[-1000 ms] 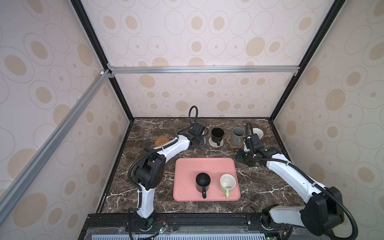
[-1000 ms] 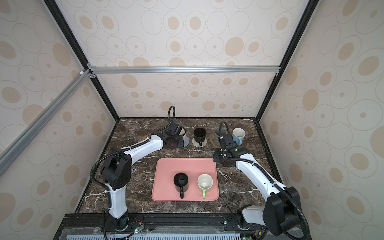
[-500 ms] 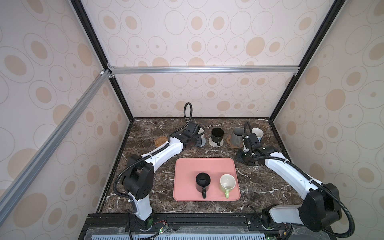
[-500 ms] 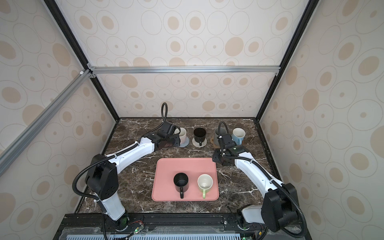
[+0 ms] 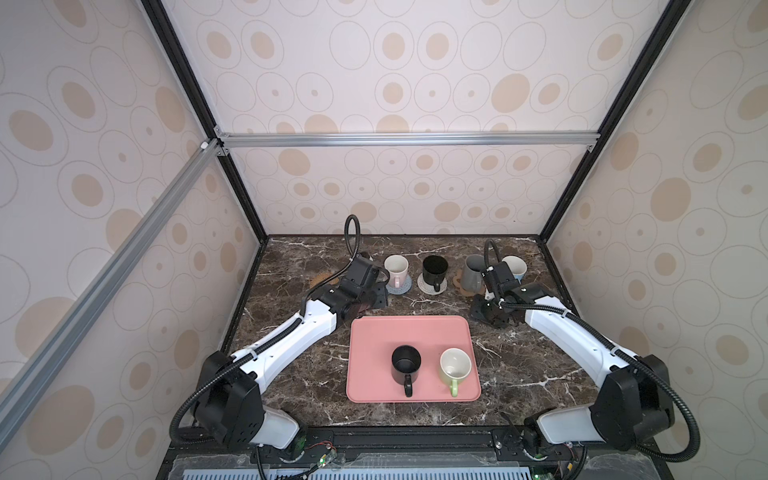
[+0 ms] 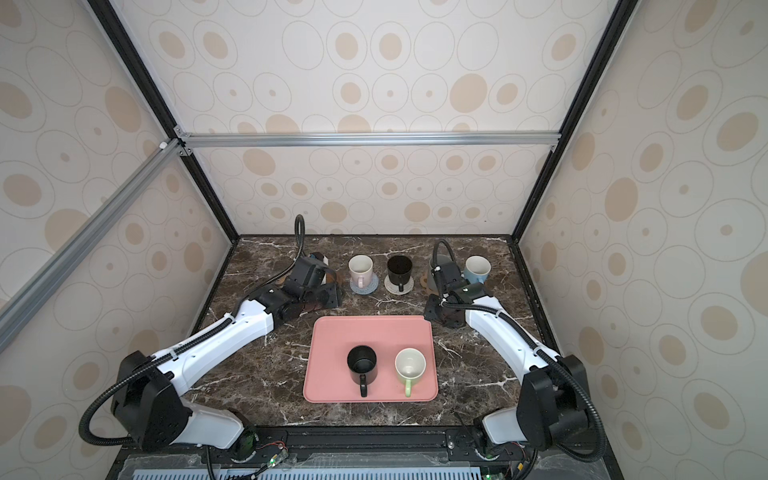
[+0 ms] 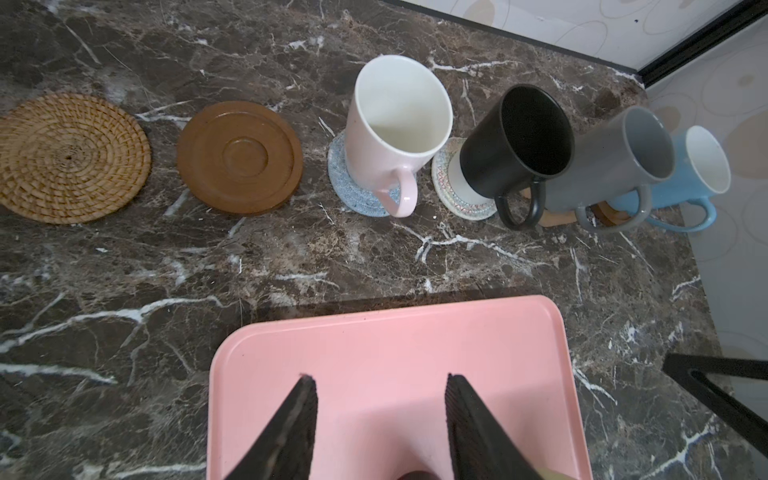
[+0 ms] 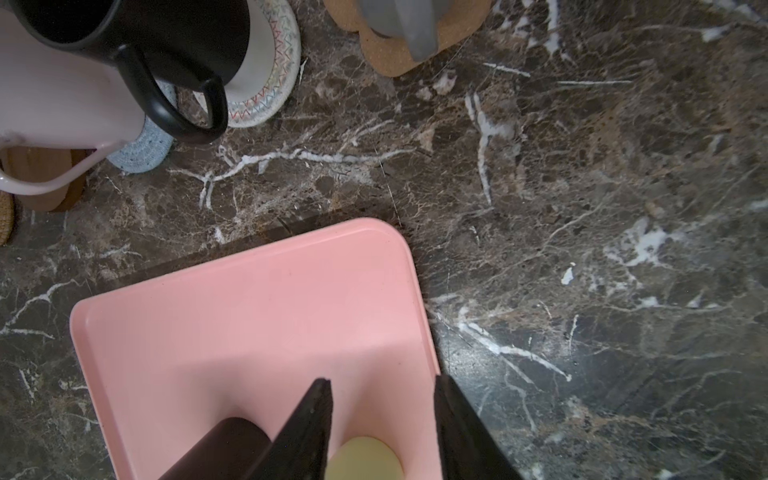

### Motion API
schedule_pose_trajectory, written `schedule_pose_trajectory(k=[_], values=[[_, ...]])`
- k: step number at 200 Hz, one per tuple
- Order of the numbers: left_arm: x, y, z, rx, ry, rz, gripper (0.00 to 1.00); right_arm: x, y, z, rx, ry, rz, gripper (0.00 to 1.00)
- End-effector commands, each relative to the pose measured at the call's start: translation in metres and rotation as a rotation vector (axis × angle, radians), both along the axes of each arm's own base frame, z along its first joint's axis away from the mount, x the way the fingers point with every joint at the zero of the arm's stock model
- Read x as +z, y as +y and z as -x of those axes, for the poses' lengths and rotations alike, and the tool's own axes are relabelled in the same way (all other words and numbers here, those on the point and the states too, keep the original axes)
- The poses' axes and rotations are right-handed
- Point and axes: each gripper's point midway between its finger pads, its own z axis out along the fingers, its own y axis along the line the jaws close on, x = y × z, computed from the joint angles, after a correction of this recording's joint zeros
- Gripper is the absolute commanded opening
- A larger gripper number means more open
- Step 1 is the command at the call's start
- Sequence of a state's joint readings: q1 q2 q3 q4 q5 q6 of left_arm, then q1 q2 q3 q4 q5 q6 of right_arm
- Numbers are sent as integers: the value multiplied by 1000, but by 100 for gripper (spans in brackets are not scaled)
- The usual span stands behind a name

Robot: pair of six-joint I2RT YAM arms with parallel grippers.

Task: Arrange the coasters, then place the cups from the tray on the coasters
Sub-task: 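Open the left gripper and raise it off the white mug, then move the left gripper over the dark brown mug on the pink tray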

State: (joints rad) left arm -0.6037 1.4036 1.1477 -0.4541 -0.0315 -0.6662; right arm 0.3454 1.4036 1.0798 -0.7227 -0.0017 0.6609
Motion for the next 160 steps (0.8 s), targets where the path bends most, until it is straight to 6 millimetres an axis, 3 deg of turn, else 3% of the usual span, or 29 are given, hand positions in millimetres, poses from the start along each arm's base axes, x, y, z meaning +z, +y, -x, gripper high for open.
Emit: schedule_pose_trajectory(k=[1,49,95,160], values=[[4,5,18,-13,22,13,53,5,-2,-4,-10,0,13,44],[-2,14,58,-70,91,17,57,5,1,-16,5,-5,19,44],[-6,-5,89,-149,156,43,59,-3,9,-25,28,4,9,44],[-6,-14,113,-237,221,28,61,-7,11,-32,36,-5,15,44]])
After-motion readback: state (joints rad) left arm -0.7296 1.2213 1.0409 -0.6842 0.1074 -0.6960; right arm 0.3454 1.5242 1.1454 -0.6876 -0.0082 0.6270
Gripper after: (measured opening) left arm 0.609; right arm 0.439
